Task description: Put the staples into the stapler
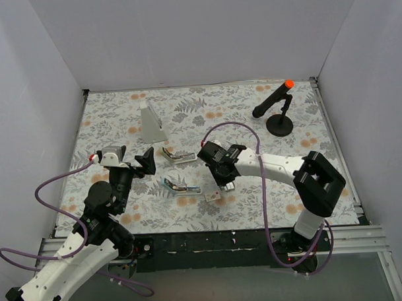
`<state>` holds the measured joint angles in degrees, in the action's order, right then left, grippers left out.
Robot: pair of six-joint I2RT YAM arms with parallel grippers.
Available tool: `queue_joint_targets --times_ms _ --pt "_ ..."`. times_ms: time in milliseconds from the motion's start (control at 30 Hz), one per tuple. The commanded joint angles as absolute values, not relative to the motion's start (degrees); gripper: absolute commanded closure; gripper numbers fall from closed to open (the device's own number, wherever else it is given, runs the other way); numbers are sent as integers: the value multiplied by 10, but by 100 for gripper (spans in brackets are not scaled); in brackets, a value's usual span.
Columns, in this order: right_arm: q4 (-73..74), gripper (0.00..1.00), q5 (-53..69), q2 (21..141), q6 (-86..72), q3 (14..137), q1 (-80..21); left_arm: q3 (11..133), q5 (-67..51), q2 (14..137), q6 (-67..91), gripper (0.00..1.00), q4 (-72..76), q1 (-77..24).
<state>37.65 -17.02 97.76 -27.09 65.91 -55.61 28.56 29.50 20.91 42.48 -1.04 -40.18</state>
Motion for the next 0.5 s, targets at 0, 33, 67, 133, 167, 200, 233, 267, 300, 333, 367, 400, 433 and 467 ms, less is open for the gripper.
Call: queue_joint_targets --times_ms 0,33,67,133,167,200,233,267,300,333,367,400,433,467 --pt "359 89 -166 936 -214 672 -559 286 290 216 428 2 -11 -396" --pt "358 89 -166 933 -206 673 -559 286 290 217 429 2 -11 -395" --pt "352 89 -161 931 -193 676 -559 286 290 216 429 2 -11 -394" --pt "343 89 -153 923 -154 676 -559 286 289 215 428 2 -11 -393" --pt "333 89 -143 919 -138 673 -559 287 289 214 428 2 -11 -392" --pt "311 89 -132 912 -101 667 -559 287 289 214 428 2 -12 -392" --pt "298 89 -119 908 -83 664 -559 287 290 212 428 2 -12 -391" --pt "285 89 -94 904 -65 661 -559 286 292 209 428 2 -13 -390" --pt "255 89 -82 894 -46 651 -559 285 293 207 427 2 -11 -390" --pt "242 88 -57 890 -14 648 -559 285 293 206 426 2 -11 -389" --pt "228 88 -42 886 -2 643 -559 284 294 204 426 2 -11 -389" --pt "200 88 -27 879 29 635 -559 284 294 202 425 2 -10 -388" --pt "186 87 -5 877 68 628 -559 283 295 201 425 2 -10 -388" --pt "172 87 21 875 88 626 -559 284 295 202 424 2 -10 -388"
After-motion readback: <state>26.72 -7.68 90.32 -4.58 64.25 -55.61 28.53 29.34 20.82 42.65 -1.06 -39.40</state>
